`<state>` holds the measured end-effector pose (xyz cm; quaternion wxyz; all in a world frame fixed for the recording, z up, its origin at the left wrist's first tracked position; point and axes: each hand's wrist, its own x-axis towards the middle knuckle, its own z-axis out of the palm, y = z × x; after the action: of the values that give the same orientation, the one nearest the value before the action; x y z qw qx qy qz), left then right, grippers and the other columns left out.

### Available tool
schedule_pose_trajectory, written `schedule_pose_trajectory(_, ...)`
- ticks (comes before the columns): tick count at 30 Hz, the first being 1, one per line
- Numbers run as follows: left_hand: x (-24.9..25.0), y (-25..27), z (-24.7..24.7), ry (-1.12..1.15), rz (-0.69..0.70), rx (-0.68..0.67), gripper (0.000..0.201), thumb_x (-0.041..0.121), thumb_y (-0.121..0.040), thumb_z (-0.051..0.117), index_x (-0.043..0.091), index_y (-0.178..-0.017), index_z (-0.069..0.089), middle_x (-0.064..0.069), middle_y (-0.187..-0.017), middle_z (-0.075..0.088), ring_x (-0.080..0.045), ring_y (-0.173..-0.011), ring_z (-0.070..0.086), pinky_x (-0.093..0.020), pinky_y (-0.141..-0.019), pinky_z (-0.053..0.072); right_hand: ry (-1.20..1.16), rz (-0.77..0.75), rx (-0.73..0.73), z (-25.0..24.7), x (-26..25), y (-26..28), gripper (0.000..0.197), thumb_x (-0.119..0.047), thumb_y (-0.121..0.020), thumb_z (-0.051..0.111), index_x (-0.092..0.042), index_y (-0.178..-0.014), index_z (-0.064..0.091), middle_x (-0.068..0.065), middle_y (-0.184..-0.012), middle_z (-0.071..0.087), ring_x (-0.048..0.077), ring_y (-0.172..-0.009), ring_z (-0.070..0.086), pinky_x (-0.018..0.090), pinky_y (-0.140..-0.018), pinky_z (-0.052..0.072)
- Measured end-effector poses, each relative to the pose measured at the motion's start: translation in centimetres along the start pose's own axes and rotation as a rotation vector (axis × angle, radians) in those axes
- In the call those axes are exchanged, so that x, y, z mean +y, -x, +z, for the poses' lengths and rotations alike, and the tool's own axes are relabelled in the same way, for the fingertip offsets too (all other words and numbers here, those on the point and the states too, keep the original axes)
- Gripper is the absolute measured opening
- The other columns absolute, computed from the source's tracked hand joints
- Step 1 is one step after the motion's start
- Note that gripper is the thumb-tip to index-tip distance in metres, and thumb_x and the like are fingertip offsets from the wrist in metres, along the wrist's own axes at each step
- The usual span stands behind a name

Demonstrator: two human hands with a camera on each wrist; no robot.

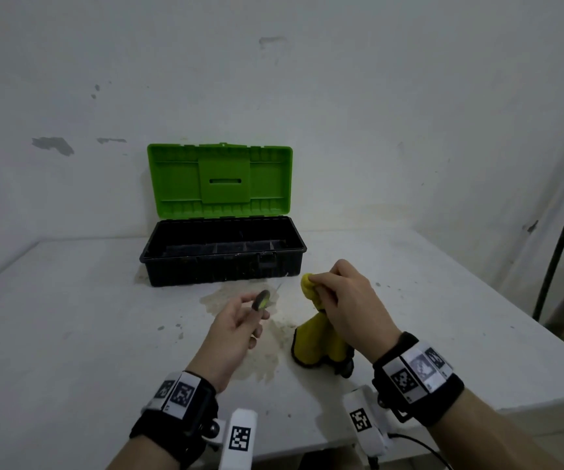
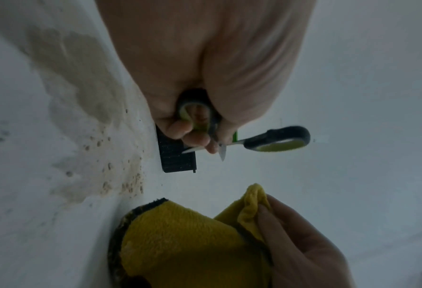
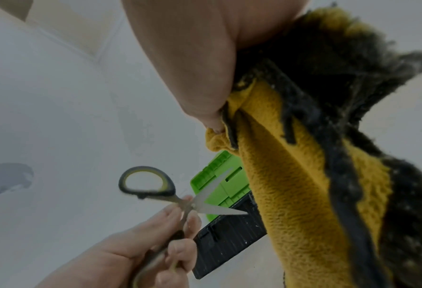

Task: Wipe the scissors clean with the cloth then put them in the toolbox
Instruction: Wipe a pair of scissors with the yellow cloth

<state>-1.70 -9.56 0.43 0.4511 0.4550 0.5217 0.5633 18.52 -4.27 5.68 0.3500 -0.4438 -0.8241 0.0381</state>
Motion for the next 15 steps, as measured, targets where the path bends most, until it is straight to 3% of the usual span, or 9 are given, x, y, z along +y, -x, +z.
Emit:
schedule_pose_trajectory(2, -0.4, -0.1, -0.3, -0.062, 0.031, 0.060, 0.024, 0.017, -0.097, 0.062, 0.030, -0.116, 0.053, 0.001, -0.090, 0.073, -0.010, -0.072, 0.058, -0.027, -0.068, 0.047, -0.035, 0.003, 0.000, -0.3, 0.0, 0.1, 0.018, -0.023, -0.097, 0.056, -0.021, -0.105, 0.072, -0.003, -0.089, 0.051, 0.014, -0.076, 0.054, 0.025, -0.067, 0.049)
schedule_pose_trajectory(4, -0.4, -0.3, -0.5, -0.064, 0.023, 0.091, 0.031, 0.020, -0.092, 0.070, 0.029, -0.115, 0.052, 0.001, -0.089, 0.075, -0.012, -0.077, 0.063, -0.026, -0.073, 0.050, -0.043, 0.006, 0.005, -0.9, 0.1, -0.1, 0.017, -0.020, -0.095, 0.058, -0.022, -0.107, 0.070, -0.004, -0.092, 0.057, 0.010, -0.081, 0.054, 0.010, -0.069, 0.039)
schedule_pose_trajectory(6, -0.4, -0.4, -0.6, -0.107, 0.004, 0.069, 0.027, 0.021, -0.090, 0.073, 0.027, -0.114, 0.061, 0.001, -0.092, 0.076, -0.010, -0.081, 0.066, -0.022, -0.074, 0.051, -0.048, 0.018, -0.007, -1.5, 0.0, -0.3, 0.016, -0.020, -0.093, 0.059, -0.022, -0.107, 0.068, -0.004, -0.096, 0.063, 0.011, -0.085, 0.056, 0.013, -0.073, 0.039)
schedule_pose_trajectory(8, -0.4, -0.5, -0.7, -0.128, -0.007, 0.035, 0.015, 0.017, -0.092, 0.070, 0.020, -0.107, 0.071, -0.001, -0.089, 0.076, -0.009, -0.074, 0.065, -0.019, -0.067, 0.051, -0.046, 0.015, -0.046, -1.6, 0.0, -0.3, 0.014, -0.022, -0.093, 0.059, -0.022, -0.105, 0.066, -0.004, -0.097, 0.065, 0.012, -0.087, 0.057, 0.020, -0.076, 0.042)
schedule_pose_trajectory(12, -0.4, -0.6, 0.0, -0.012, -0.050, -0.018, 0.008, 0.007, -0.093, 0.067, 0.009, -0.098, 0.073, -0.007, -0.079, 0.073, -0.016, -0.066, 0.068, -0.025, -0.062, 0.056, -0.025, -0.026, -0.104, -0.3, -0.5, 0.7, 0.013, -0.024, -0.093, 0.058, -0.024, -0.104, 0.064, -0.004, -0.097, 0.064, 0.011, -0.087, 0.057, 0.022, -0.076, 0.043)
schedule_pose_trajectory(15, -0.3, -0.7, 0.5, -0.038, -0.010, -0.009, 0.008, 0.009, -0.092, 0.069, 0.011, -0.097, 0.075, -0.001, -0.067, 0.068, -0.012, -0.055, 0.058, -0.024, -0.056, 0.051, -0.054, -0.077, -0.117, 1.0, -1.2, 1.4, 0.012, -0.023, -0.092, 0.060, -0.021, -0.102, 0.066, -0.003, -0.096, 0.062, 0.013, -0.084, 0.058, 0.028, -0.076, 0.049)
